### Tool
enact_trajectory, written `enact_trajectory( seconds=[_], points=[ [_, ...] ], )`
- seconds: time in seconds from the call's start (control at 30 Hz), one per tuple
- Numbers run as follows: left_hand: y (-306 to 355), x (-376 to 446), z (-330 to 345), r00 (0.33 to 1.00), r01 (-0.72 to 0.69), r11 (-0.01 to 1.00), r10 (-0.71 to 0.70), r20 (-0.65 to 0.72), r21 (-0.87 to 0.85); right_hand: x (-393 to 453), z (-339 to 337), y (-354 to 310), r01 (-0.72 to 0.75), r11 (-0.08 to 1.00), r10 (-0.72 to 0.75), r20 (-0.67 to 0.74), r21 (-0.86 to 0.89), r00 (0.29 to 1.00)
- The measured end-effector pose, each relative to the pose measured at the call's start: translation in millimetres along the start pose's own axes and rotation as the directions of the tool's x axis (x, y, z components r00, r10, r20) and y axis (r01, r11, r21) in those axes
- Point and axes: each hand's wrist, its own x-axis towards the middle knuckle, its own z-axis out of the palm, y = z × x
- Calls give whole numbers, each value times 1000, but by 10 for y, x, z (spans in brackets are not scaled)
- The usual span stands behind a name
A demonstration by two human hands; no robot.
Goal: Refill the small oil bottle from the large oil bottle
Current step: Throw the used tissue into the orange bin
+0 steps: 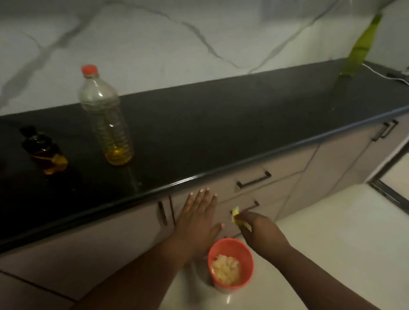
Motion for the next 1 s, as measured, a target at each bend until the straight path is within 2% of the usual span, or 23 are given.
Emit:
enact_trajectory(
  seconds=[0.13, 0.27, 0.47, 0.6, 0.73, 1.0],
  points=[
    [459, 25, 346, 996, 36, 999, -35, 79, -11, -418, -38, 605, -95, 995, 96, 63, -10, 993],
    [658, -46, 619, 987, 105, 992, -95, 126, -75, -618, 59, 1029, -128, 992, 127, 131, 1, 983],
    [498, -116, 1143, 943, 170, 985, -150, 297, -40, -484, 518, 1350, -193, 981, 187, 249, -1, 950],
    [340, 20, 1438, 920, 168, 985, -139, 367, -48, -351, 790, 1430, -216, 974, 228, 349, -73, 909],
    [274, 206, 1637, 884, 241, 969, -199, 423, -48, -196, 927, 1484, -230, 963, 268, 406, -142, 874],
    [225, 474, 2149, 870, 125, 989, -70, 488, -82, 109, 1428, 1755, -169, 968, 237, 461, -183, 855]
  ],
)
